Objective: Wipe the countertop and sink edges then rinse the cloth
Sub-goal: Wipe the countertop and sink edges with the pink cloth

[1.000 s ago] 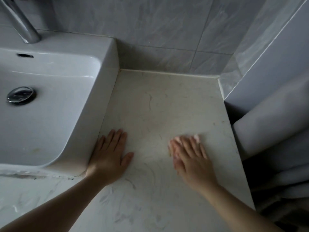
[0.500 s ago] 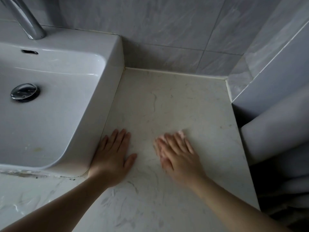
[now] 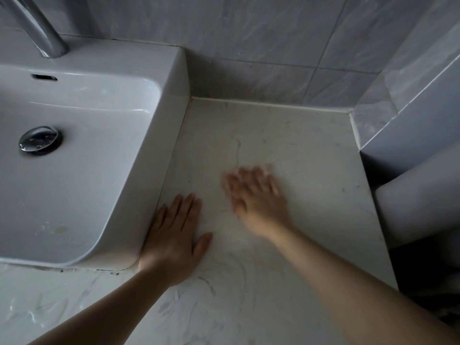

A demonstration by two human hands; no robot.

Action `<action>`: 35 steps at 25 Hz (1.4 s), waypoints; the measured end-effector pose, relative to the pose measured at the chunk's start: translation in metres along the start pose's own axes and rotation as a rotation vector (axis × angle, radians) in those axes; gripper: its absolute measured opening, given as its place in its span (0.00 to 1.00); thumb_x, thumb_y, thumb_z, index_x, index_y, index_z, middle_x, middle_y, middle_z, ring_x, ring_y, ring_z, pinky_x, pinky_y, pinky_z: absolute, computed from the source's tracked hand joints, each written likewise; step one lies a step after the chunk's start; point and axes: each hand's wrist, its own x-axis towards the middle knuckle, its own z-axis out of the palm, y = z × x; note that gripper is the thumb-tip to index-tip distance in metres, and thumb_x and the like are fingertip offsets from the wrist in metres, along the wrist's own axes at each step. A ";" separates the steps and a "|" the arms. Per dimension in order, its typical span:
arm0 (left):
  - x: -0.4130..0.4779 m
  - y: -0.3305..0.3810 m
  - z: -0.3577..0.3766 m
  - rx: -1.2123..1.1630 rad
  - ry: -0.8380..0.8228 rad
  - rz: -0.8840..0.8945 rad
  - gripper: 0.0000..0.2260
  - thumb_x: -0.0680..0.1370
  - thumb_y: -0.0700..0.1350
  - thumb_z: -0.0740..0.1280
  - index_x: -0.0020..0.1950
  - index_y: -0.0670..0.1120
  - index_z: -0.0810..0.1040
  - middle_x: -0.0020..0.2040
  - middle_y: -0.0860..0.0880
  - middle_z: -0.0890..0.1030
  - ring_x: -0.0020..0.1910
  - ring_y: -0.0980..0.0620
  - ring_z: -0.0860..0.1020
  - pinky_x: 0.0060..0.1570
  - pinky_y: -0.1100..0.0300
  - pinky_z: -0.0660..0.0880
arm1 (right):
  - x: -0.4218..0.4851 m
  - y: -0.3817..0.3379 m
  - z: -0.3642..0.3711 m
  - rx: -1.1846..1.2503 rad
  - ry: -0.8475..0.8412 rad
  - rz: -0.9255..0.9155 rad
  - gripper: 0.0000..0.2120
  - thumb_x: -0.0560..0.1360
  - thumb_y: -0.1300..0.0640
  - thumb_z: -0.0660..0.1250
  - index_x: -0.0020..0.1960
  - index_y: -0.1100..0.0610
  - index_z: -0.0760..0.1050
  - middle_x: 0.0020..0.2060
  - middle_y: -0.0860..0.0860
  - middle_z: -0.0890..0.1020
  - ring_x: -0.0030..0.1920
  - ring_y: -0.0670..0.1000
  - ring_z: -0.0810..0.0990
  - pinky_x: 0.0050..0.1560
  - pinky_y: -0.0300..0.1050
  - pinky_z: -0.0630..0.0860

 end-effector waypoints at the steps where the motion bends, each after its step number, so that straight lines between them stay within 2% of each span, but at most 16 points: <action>1: -0.001 0.000 -0.001 -0.006 -0.007 -0.004 0.33 0.78 0.62 0.41 0.72 0.40 0.63 0.71 0.43 0.67 0.71 0.47 0.62 0.69 0.56 0.45 | -0.022 -0.008 0.004 0.006 0.009 -0.131 0.25 0.75 0.48 0.51 0.70 0.49 0.68 0.70 0.51 0.70 0.71 0.57 0.66 0.72 0.55 0.58; 2: -0.001 0.001 -0.001 -0.017 -0.005 -0.011 0.34 0.78 0.62 0.41 0.71 0.39 0.63 0.71 0.42 0.68 0.71 0.47 0.62 0.69 0.57 0.45 | -0.038 -0.001 0.002 0.014 -0.015 -0.188 0.23 0.74 0.49 0.54 0.67 0.50 0.72 0.67 0.51 0.74 0.68 0.58 0.70 0.70 0.54 0.63; 4: 0.000 0.001 -0.002 -0.016 0.005 -0.011 0.34 0.78 0.62 0.42 0.71 0.38 0.64 0.70 0.42 0.68 0.70 0.47 0.61 0.69 0.57 0.45 | -0.037 0.054 -0.002 -0.089 0.056 -0.144 0.22 0.73 0.49 0.55 0.62 0.52 0.76 0.66 0.53 0.76 0.67 0.60 0.71 0.68 0.54 0.60; 7: -0.001 0.002 -0.001 -0.025 0.014 -0.005 0.33 0.77 0.61 0.46 0.71 0.38 0.63 0.71 0.42 0.67 0.71 0.47 0.63 0.69 0.58 0.42 | -0.004 0.111 -0.021 -0.022 0.062 0.425 0.28 0.75 0.45 0.47 0.73 0.49 0.63 0.74 0.51 0.62 0.74 0.58 0.58 0.73 0.50 0.45; 8: -0.001 0.002 -0.001 -0.031 0.032 -0.004 0.33 0.77 0.61 0.47 0.72 0.38 0.62 0.72 0.42 0.66 0.71 0.47 0.62 0.69 0.59 0.41 | 0.002 0.099 -0.019 -0.028 0.085 0.499 0.28 0.75 0.46 0.46 0.74 0.48 0.60 0.75 0.50 0.61 0.75 0.57 0.56 0.74 0.51 0.43; 11: 0.000 0.001 -0.001 -0.030 0.084 0.028 0.35 0.75 0.61 0.45 0.74 0.39 0.58 0.74 0.43 0.60 0.74 0.48 0.57 0.68 0.60 0.38 | -0.022 0.018 0.003 -0.054 0.118 0.143 0.26 0.72 0.49 0.52 0.67 0.52 0.73 0.67 0.53 0.74 0.68 0.60 0.70 0.72 0.54 0.54; 14: -0.001 0.002 0.000 -0.024 0.119 0.028 0.36 0.74 0.62 0.43 0.74 0.39 0.55 0.75 0.43 0.58 0.74 0.48 0.54 0.68 0.60 0.37 | -0.066 0.012 0.004 -0.085 0.081 -0.142 0.22 0.74 0.49 0.56 0.66 0.51 0.74 0.65 0.51 0.76 0.66 0.58 0.73 0.68 0.54 0.62; 16: 0.000 0.003 -0.001 -0.021 0.113 0.037 0.38 0.72 0.63 0.39 0.75 0.41 0.51 0.76 0.45 0.53 0.75 0.50 0.49 0.67 0.61 0.35 | -0.066 0.060 -0.001 -0.147 0.118 -0.010 0.22 0.74 0.49 0.55 0.65 0.52 0.74 0.66 0.53 0.76 0.66 0.60 0.73 0.69 0.54 0.60; 19: 0.000 0.003 -0.001 -0.025 0.092 0.021 0.39 0.70 0.64 0.34 0.76 0.43 0.46 0.77 0.47 0.48 0.75 0.52 0.44 0.67 0.61 0.32 | -0.062 0.079 -0.013 -0.094 0.175 0.458 0.28 0.73 0.47 0.51 0.70 0.54 0.70 0.69 0.55 0.72 0.68 0.61 0.70 0.73 0.56 0.53; 21: 0.000 0.004 -0.002 -0.030 0.083 0.019 0.40 0.69 0.64 0.34 0.76 0.43 0.45 0.77 0.47 0.47 0.75 0.52 0.43 0.67 0.60 0.33 | -0.069 0.029 -0.002 -0.091 0.186 0.348 0.26 0.72 0.49 0.54 0.67 0.54 0.73 0.67 0.54 0.74 0.66 0.60 0.72 0.71 0.57 0.56; 23: 0.000 0.004 -0.002 -0.045 0.083 0.005 0.40 0.69 0.64 0.34 0.76 0.43 0.46 0.77 0.47 0.48 0.75 0.51 0.44 0.69 0.59 0.35 | -0.091 -0.011 0.007 -0.065 0.119 0.060 0.24 0.73 0.49 0.55 0.66 0.52 0.73 0.65 0.52 0.76 0.66 0.60 0.73 0.68 0.56 0.60; 25: -0.001 0.004 -0.001 -0.047 0.072 0.000 0.40 0.69 0.64 0.34 0.76 0.43 0.47 0.77 0.46 0.49 0.76 0.51 0.46 0.71 0.57 0.39 | -0.098 0.006 0.002 -0.113 0.091 -0.092 0.23 0.74 0.48 0.55 0.67 0.51 0.72 0.66 0.50 0.75 0.67 0.59 0.72 0.69 0.54 0.60; 26: -0.002 0.005 0.000 -0.041 0.072 -0.003 0.40 0.70 0.63 0.35 0.76 0.43 0.48 0.77 0.46 0.50 0.76 0.50 0.47 0.71 0.56 0.40 | -0.096 0.025 -0.001 -0.133 0.091 -0.023 0.24 0.74 0.47 0.53 0.68 0.50 0.71 0.67 0.50 0.74 0.68 0.58 0.70 0.70 0.53 0.58; 29: -0.009 0.009 0.005 -0.050 0.113 -0.058 0.36 0.73 0.60 0.37 0.75 0.42 0.56 0.75 0.44 0.58 0.75 0.46 0.54 0.71 0.52 0.47 | -0.094 0.065 -0.009 -0.113 0.111 0.538 0.29 0.74 0.44 0.45 0.73 0.47 0.62 0.74 0.49 0.64 0.74 0.57 0.59 0.73 0.54 0.49; 30: -0.010 0.010 0.005 -0.060 0.112 -0.071 0.36 0.72 0.60 0.37 0.75 0.42 0.56 0.75 0.44 0.58 0.75 0.46 0.55 0.71 0.51 0.48 | -0.094 0.055 -0.007 -0.082 0.123 0.615 0.29 0.73 0.43 0.45 0.73 0.46 0.62 0.74 0.50 0.64 0.74 0.57 0.58 0.73 0.55 0.48; 35: -0.023 -0.003 0.004 -0.052 0.049 0.060 0.37 0.72 0.61 0.37 0.75 0.42 0.53 0.76 0.43 0.56 0.75 0.46 0.52 0.71 0.55 0.42 | -0.122 -0.050 0.011 -0.057 0.077 0.138 0.25 0.73 0.46 0.54 0.68 0.48 0.70 0.67 0.49 0.74 0.68 0.60 0.69 0.68 0.56 0.59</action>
